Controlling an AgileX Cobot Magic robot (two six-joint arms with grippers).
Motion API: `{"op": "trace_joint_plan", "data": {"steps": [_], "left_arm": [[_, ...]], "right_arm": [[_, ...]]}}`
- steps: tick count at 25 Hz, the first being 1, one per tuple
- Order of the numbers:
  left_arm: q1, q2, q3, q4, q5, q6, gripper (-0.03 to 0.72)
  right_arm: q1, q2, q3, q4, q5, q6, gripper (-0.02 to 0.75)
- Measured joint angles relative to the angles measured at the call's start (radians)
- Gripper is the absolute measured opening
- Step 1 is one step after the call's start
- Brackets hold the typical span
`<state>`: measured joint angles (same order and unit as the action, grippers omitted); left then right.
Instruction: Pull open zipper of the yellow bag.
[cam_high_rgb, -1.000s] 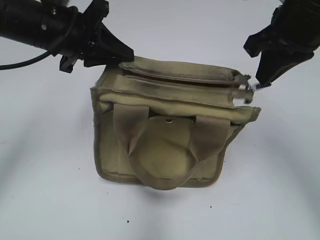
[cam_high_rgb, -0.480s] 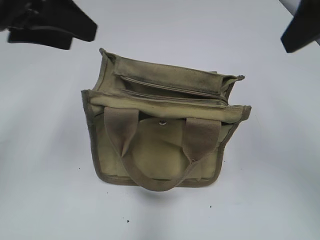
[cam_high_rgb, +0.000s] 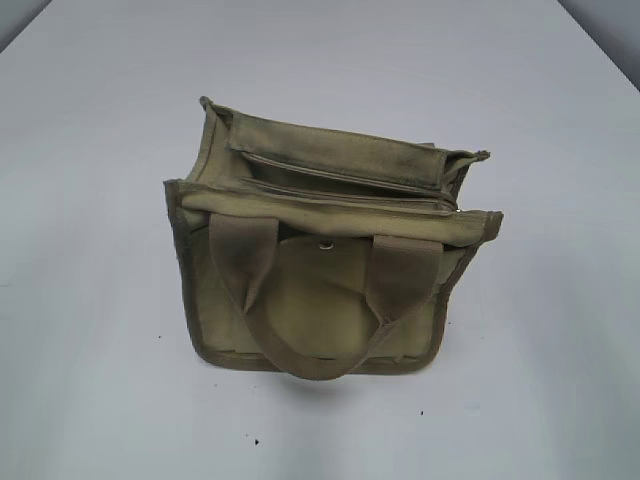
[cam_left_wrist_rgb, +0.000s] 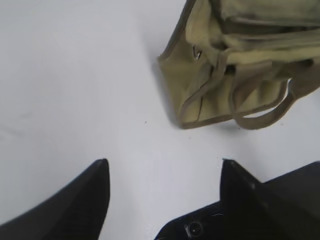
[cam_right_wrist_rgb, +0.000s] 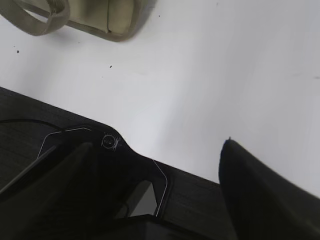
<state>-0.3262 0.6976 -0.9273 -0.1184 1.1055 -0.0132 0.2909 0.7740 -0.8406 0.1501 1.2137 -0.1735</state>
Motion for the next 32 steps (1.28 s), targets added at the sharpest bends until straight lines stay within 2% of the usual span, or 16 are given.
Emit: {"op": "trace_joint_plan", "data": {"steps": [6,9,16,25,32], "left_arm": [[0.0,-0.378,0.262,0.113,0.054,-0.024,0.528],[0.0,-0.536,0.349,0.138,0.092,-0.024,0.528],[0.0,-0.702,0.367,0.138,0.057,-0.01,0.528],[0.0,-0.703,0.409,0.118,-0.037,0.037,0.513],[0.0,-0.703,0.409,0.113,-0.043,0.04,0.509]], "right_arm": [[0.0,-0.281,0.195,-0.026,0.003,0.017,0.583],[0.0,-0.424,0.27,-0.059,0.005,0.018,0.583],[0.0,-0.659,0.305,-0.088,0.004,-0.019,0.583],[0.0,-0.672,0.341,-0.073,-0.115,-0.034,0.583],[0.0,-0.672,0.356,-0.067,-0.116,-0.035,0.583]]}}
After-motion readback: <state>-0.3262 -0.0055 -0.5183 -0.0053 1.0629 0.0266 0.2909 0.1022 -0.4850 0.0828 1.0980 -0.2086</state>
